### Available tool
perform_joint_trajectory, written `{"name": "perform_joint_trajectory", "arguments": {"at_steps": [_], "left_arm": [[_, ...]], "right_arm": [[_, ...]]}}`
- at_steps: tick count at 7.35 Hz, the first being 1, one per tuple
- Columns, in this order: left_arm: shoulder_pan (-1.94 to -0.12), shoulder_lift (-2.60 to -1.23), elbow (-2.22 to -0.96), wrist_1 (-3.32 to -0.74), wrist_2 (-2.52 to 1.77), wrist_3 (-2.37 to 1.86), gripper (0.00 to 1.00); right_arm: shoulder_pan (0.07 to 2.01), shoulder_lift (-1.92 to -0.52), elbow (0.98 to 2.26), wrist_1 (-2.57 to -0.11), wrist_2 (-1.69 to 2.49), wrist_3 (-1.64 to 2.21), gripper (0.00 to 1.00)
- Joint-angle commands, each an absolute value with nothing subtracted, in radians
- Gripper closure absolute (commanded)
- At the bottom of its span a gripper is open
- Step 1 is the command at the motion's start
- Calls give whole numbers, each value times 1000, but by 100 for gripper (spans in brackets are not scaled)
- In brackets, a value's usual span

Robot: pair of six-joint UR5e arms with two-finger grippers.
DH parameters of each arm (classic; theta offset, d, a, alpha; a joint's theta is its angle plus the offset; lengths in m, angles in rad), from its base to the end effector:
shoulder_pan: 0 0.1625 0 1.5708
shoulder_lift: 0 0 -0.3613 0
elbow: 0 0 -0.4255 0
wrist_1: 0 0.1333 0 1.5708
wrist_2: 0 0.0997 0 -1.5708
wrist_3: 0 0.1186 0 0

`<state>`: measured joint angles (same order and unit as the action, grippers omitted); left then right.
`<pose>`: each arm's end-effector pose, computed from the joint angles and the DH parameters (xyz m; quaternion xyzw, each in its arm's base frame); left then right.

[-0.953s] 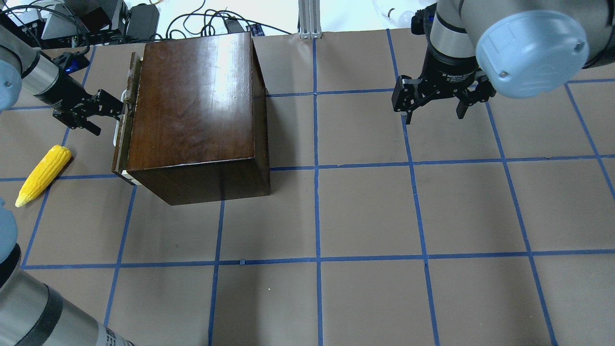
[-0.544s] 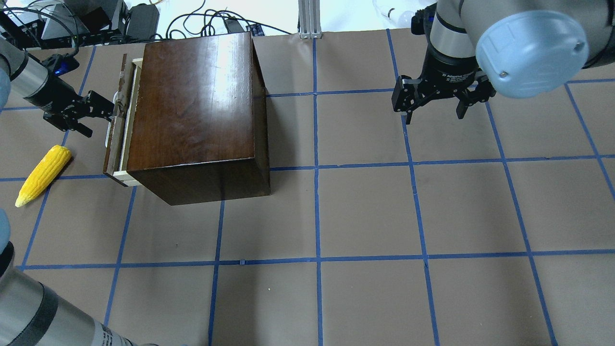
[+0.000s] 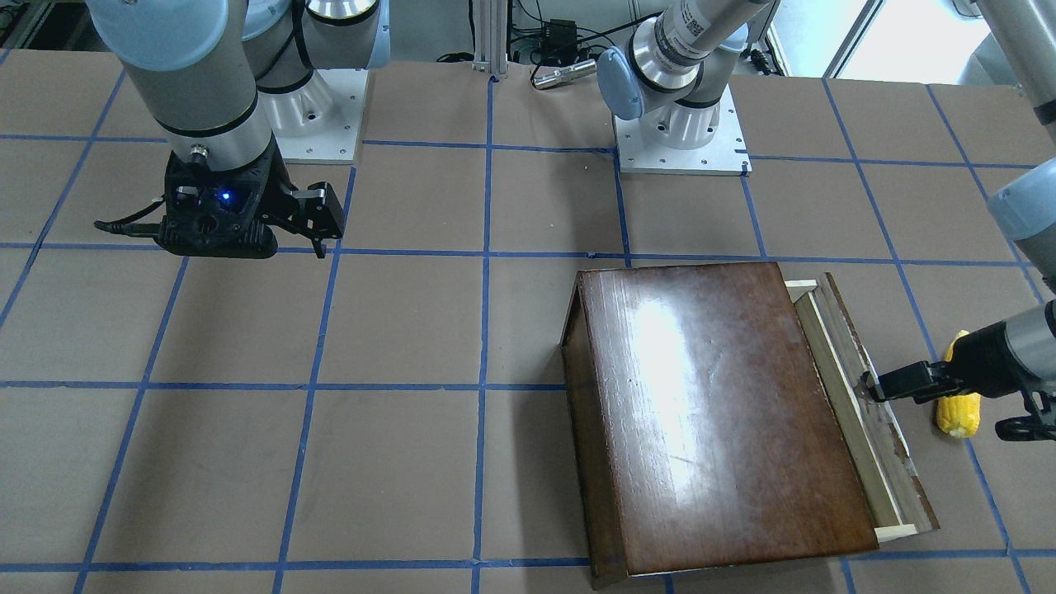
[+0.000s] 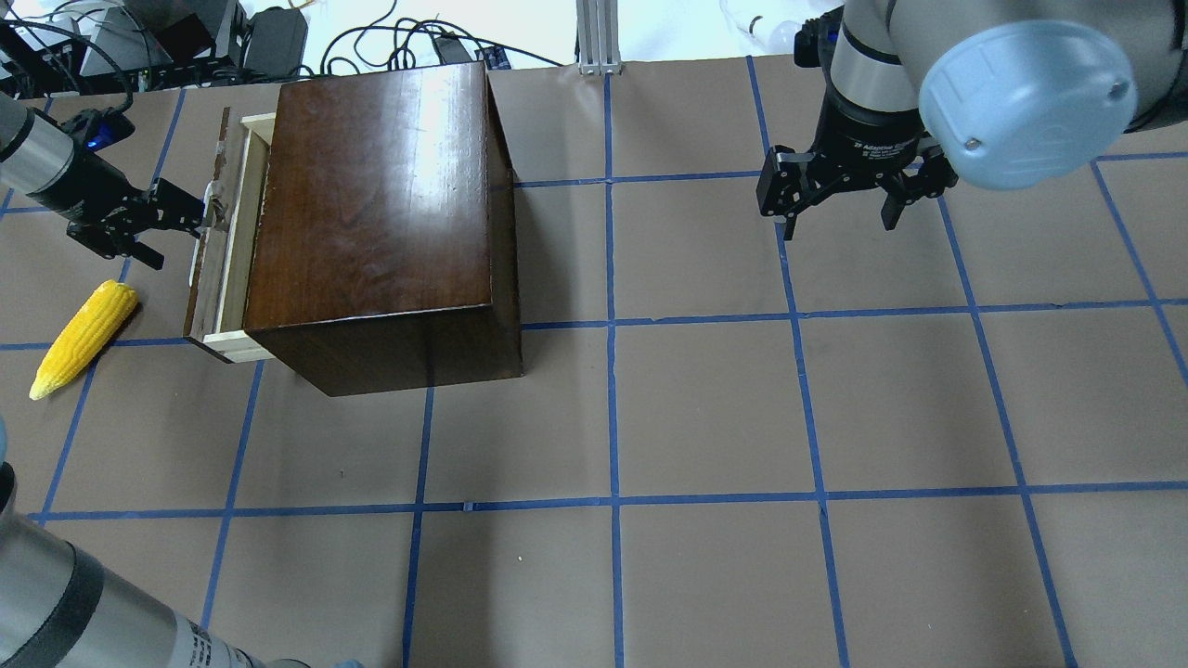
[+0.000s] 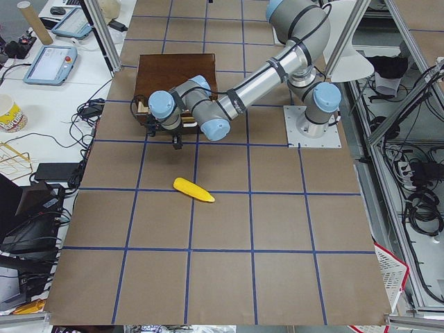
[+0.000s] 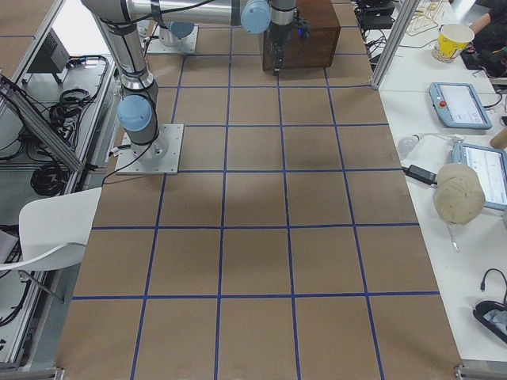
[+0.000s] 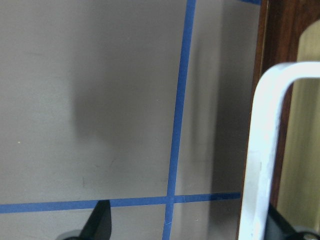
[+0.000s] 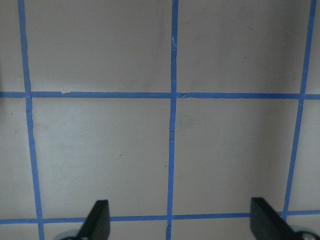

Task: Open drawer and put corn inside
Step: 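Pull the drawer handle outward with the left gripper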

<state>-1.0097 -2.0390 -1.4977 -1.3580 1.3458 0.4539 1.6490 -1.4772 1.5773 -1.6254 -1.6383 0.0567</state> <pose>0.2015 -0.6208 0.1894 0.0632 -0.9876 -0.0247 0.1417 0.1680 -0.5399 0.3570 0.0115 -0.9991 -0.0204 0.0352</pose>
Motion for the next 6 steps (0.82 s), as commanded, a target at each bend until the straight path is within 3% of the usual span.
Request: {"name": "perform_joint_trajectory", "arguments": {"at_steps": [1,6], "left_arm": [[-989,-2040,-1499,-1358,1347,462,0],[-979,-2042,-1468,-1370,1381,497,0]], "right_arm": [[1649,-1477,1577,-1625,-1638,57,0],[1649,-1477,1577,-1624,-1638,57,0]]}}
